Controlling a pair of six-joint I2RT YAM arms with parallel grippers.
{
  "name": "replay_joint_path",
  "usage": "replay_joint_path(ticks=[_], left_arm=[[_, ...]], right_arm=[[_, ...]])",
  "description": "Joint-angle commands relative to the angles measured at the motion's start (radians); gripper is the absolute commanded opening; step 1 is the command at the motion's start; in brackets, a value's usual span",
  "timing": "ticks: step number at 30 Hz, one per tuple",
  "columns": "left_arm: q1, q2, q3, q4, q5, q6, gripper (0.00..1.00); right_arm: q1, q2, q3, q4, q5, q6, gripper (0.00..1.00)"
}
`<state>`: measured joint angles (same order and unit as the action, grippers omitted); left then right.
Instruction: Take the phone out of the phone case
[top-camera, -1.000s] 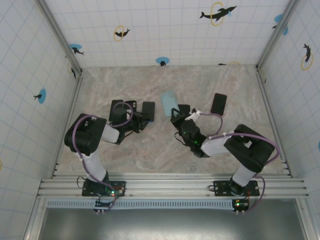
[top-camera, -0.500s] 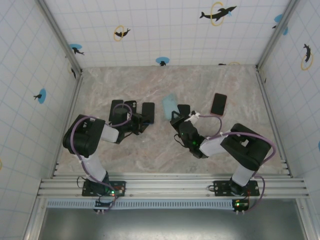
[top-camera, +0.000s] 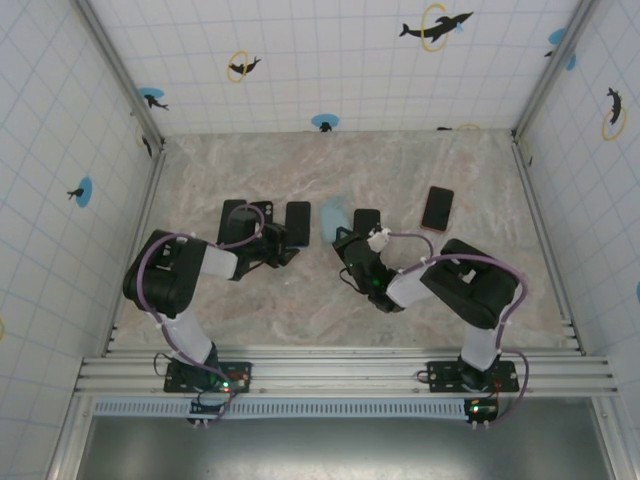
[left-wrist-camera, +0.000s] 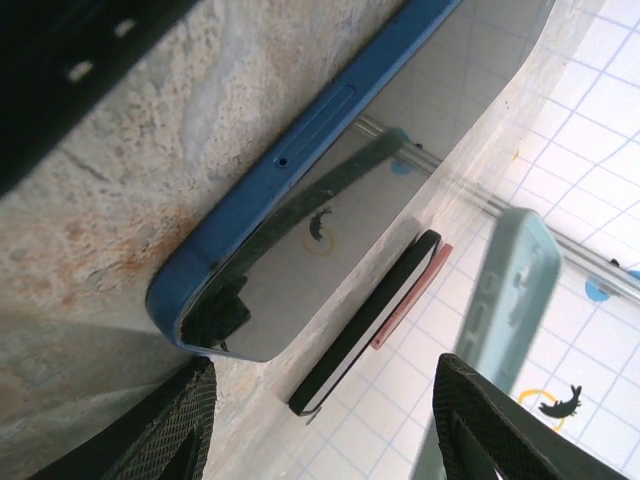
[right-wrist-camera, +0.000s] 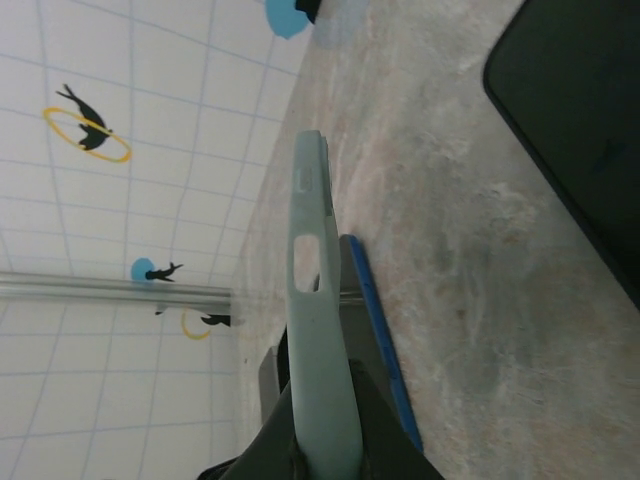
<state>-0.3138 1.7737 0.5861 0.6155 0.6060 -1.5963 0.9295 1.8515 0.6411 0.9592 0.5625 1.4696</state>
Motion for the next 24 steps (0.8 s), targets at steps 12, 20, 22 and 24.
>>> replay_joint_path(ticks=[12,20,22,24], left_arm=[[0.03,-0.206,0.109,-0.423,-0.075,0.297,0.67],[0.045,-0.258,0.156,-0.538,-0.068,0.399,0.67],[0.046,-0.262,0.163,-0.549,-0.055,0.413,0.67],[0.046,-0.261,0.172,-0.564,-0.039,0.428,0.68]], right_arm=[[-0.011,0.174,0.152,0.017,0.02,0.194,0.0],[0.003,0.2,0.194,-0.048,0.02,0.223,0.07],[0.003,0.197,0.191,-0.055,0.019,0.22,0.1],[0.004,0.193,0.183,-0.049,0.012,0.209,0.18]])
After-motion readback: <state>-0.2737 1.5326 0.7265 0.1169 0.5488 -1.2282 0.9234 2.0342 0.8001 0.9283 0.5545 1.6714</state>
